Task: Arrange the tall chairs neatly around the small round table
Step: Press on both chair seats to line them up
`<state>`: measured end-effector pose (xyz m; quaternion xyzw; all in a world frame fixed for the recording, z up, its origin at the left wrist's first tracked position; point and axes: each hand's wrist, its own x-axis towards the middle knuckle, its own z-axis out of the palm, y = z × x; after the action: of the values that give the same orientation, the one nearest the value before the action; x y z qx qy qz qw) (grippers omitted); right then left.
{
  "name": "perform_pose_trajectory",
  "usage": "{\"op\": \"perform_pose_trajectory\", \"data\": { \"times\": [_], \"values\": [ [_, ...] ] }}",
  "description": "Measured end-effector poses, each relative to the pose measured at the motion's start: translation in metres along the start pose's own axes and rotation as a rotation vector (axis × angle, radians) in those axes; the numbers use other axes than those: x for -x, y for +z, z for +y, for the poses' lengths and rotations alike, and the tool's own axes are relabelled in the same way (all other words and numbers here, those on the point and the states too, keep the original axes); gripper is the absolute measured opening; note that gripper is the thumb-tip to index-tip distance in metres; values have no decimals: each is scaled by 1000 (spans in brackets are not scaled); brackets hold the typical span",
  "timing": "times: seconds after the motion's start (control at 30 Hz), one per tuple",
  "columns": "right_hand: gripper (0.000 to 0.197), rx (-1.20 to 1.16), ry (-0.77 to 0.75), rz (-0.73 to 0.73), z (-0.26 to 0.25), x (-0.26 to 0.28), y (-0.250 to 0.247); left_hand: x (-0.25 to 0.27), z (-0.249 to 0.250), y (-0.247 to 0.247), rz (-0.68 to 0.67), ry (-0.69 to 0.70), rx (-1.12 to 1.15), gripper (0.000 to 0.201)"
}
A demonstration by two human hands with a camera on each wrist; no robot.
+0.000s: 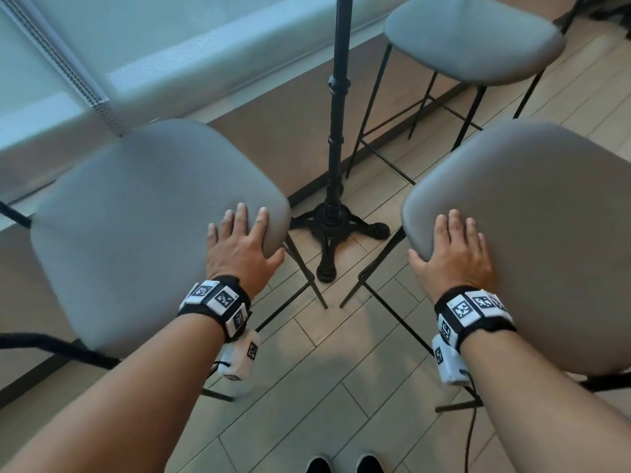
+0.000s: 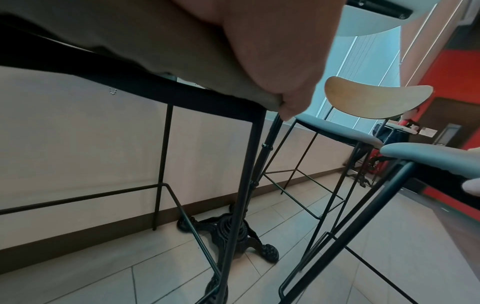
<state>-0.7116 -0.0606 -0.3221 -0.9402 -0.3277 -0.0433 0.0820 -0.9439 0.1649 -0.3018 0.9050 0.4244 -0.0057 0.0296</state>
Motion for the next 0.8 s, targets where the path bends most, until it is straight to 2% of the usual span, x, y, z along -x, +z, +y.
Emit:
{"op": "perform_pose_trajectory", "data": {
  "times": [0.47,0.8],
  "values": [
    [71,-82,-115,7,0,5,3,2,-3,4,48,60,37,76],
    [68,-112,-173,-5,-14,32,1,18,-11,5,63,107,55,73]
  ]
}}
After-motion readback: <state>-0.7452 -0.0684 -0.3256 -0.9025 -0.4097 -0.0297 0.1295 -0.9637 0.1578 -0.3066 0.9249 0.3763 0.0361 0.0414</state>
